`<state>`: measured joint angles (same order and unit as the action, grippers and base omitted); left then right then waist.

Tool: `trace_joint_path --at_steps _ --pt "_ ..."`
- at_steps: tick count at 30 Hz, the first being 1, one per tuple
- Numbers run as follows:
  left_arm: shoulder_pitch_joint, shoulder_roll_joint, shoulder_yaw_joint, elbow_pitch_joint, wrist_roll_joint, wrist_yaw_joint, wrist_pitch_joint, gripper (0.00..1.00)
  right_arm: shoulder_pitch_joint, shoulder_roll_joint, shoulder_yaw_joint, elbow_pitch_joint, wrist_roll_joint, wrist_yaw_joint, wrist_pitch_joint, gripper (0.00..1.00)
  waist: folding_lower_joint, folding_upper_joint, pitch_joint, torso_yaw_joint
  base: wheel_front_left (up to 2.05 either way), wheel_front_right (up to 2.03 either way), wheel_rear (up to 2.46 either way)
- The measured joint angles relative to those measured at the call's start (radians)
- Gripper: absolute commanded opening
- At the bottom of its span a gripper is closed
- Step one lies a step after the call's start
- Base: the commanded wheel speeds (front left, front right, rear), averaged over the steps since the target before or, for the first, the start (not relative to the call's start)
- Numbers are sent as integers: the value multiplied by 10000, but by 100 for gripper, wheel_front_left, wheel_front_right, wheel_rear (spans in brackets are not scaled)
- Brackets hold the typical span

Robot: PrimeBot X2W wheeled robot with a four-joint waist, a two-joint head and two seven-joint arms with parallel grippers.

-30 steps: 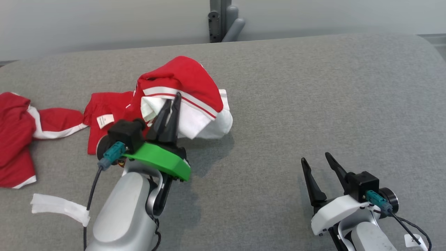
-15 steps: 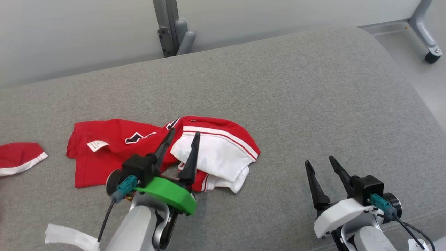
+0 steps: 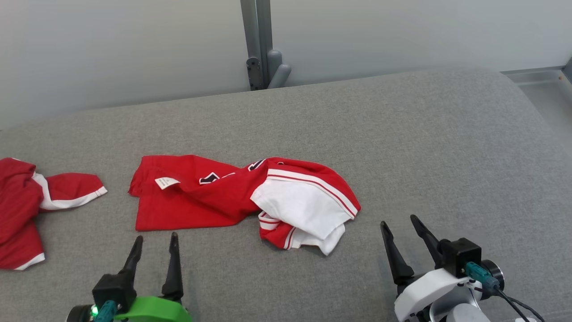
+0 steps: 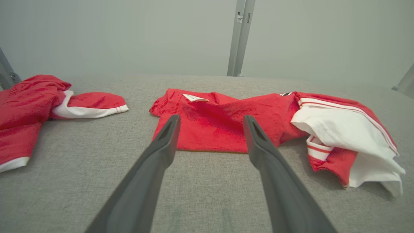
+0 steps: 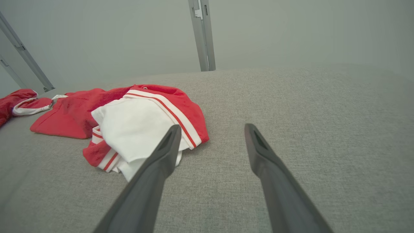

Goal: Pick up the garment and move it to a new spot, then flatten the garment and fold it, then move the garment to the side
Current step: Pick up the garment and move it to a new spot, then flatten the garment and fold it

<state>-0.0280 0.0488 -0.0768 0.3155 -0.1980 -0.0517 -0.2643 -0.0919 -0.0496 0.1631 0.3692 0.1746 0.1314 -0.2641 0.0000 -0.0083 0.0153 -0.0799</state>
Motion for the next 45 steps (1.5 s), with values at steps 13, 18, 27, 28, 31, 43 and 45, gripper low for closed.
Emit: trace_joint_path --at_steps 13,18,27,28,31,43,45 --pt "802 0 -265 -393 -46 31 0 100 -123 -8 1104 278 -347 0 0 100 0 0 89 907 0 0 0" --pt "485 0 -602 -378 -253 -13 -2 100 -740 -247 1465 686 -917 -2 0 100 0 0 433 1325 0 0 0" --pt "183 2 -878 -265 -215 -25 0 100 -1416 -282 1544 1565 -1965 0 0 100 0 0 1005 2149 0 0 0" --pt "183 2 -874 -253 -238 -23 0 100 -1426 -270 1526 1649 -2029 0 0 100 0 0 1067 2209 0 0 0" --pt "179 2 -907 -245 -309 -6 0 100 -1426 -284 1511 1825 -2322 0 0 100 0 0 1226 2344 0 0 0" --pt "-51 0 -1202 -288 -359 0 0 100 -1647 -253 997 1772 -2606 0 0 0 0 0 1485 2294 0 0 0" --pt "-52 0 -1197 -284 -374 0 0 100 -1639 -244 865 1662 -2548 0 0 0 0 0 1478 2239 0 0 0"
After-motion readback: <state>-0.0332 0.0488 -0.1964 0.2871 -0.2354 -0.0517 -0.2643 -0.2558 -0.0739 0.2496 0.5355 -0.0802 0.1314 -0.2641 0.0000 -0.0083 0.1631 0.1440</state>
